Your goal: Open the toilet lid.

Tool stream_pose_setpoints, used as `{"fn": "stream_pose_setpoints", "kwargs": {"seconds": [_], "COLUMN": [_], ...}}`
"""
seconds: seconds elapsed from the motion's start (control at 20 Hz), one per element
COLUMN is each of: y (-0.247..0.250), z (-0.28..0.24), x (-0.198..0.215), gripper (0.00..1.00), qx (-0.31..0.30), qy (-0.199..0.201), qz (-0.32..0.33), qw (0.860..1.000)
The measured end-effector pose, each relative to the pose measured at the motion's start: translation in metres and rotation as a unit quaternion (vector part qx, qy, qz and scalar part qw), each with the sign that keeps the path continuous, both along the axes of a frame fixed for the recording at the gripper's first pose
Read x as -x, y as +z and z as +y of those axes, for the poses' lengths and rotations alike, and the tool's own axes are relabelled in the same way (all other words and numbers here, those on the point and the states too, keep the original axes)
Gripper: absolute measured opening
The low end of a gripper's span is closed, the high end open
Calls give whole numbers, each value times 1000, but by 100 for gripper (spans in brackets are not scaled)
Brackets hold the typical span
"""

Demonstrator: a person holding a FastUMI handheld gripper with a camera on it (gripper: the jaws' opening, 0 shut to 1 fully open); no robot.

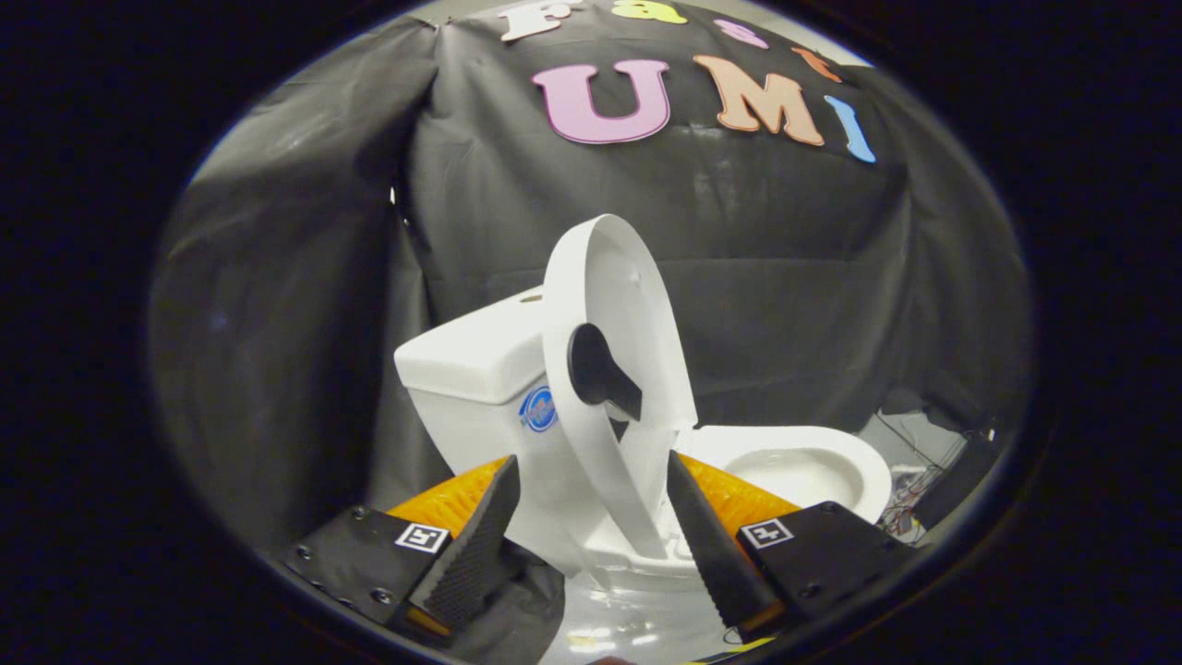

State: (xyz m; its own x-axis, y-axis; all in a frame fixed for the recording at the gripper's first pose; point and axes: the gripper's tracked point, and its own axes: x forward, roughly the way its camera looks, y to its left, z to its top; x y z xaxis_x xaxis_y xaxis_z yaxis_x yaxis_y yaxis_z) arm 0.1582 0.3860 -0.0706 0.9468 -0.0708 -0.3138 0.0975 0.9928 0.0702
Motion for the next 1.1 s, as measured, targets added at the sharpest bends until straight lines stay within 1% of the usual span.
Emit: {"fn": "stream_pose_setpoints", "kwargs": {"seconds": [0.1,0.15,0.2,0.3,0.45,0.6,0.75,0.85,0.95,1.1], "y": [2,4,8,22,48,67,81,83,85,93], "z": [-10,-23,-35,-51,-80,-114,-160,-199,-226,-259], "x": [4,6,7,8,14,22,32,38,42,49], "gripper": [99,99,99,99,99,99,99,99,99,99], "qx": [16,21,19,8,16,3,7,12,15,38], "qy": [6,-4,-12,-15,-14,-5,-10,-30,-37,-39], "qz": [-2,-3,-6,-23,-46,-66,-78,-73,-67,-66], "qw": [1000,1000,1000,1000,999,998,997,997,997,996]}}
